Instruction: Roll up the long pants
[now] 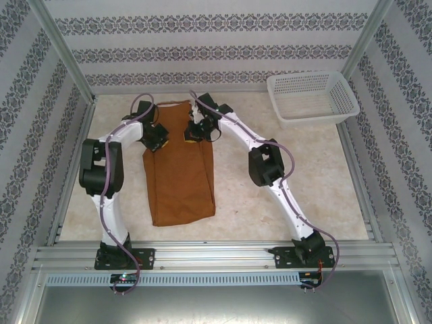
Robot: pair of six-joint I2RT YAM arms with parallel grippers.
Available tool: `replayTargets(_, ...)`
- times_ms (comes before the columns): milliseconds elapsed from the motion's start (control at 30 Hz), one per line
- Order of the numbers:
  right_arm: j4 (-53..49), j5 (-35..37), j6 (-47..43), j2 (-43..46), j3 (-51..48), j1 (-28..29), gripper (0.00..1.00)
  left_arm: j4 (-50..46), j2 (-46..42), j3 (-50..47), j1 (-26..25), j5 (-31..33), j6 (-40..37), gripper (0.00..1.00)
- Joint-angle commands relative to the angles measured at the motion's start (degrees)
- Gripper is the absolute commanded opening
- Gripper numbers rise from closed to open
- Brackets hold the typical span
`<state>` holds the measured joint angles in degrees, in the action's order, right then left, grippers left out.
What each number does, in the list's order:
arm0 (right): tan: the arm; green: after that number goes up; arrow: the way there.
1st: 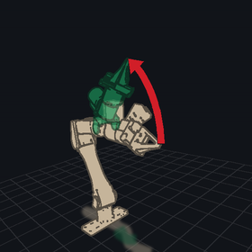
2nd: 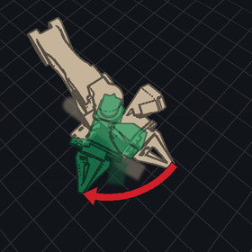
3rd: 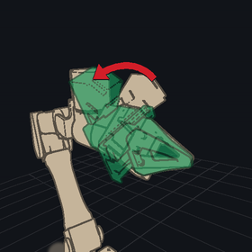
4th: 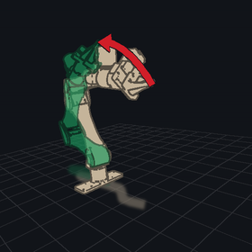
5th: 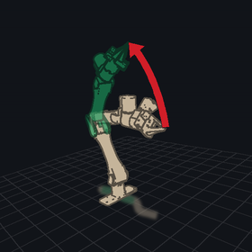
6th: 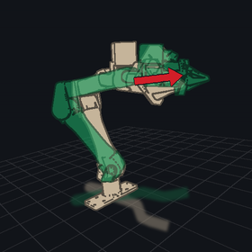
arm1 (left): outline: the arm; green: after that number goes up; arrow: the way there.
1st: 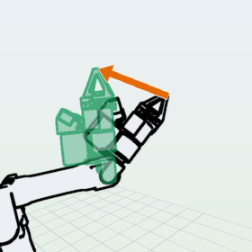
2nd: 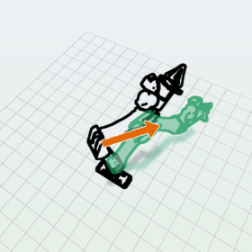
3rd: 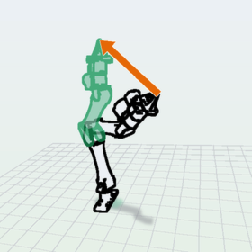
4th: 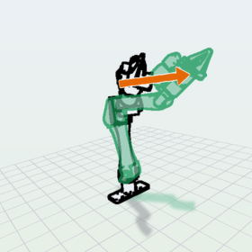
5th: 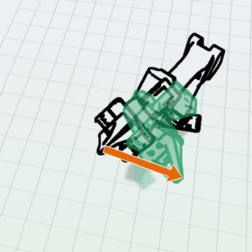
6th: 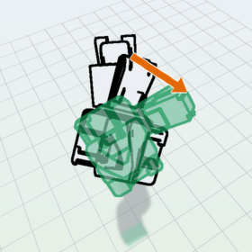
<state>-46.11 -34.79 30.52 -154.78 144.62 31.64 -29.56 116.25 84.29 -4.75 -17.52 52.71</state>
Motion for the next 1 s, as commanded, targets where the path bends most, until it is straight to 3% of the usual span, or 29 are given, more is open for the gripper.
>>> replayTargets(0, -3.00, 0.29, 1.07, -0.72, -0.94, -0.40, 0.00, -1.70, 3.46, 4.68, -1.57, 0.36, -1.84, 0.00)
replayTargets(467, -5.07, 4.46, -3.61, 3.87, -13.56, -7.30, 0.00, -7.05, 15.72, 18.89, -6.61, -1.15, -2.96, 0.00)
replayTargets(733, -8.80, 6.06, -7.60, 3.77, -9.52, -10.83, 0.00, -10.06, 17.86, 25.78, -7.72, -0.44, -2.76, 0.00)
replayTargets(967, -12.40, 9.23, -11.38, 8.23, -7.11, -12.03, 0.00, -17.75, 22.93, 44.56, -7.71, -0.09, -5.29, 0.00)
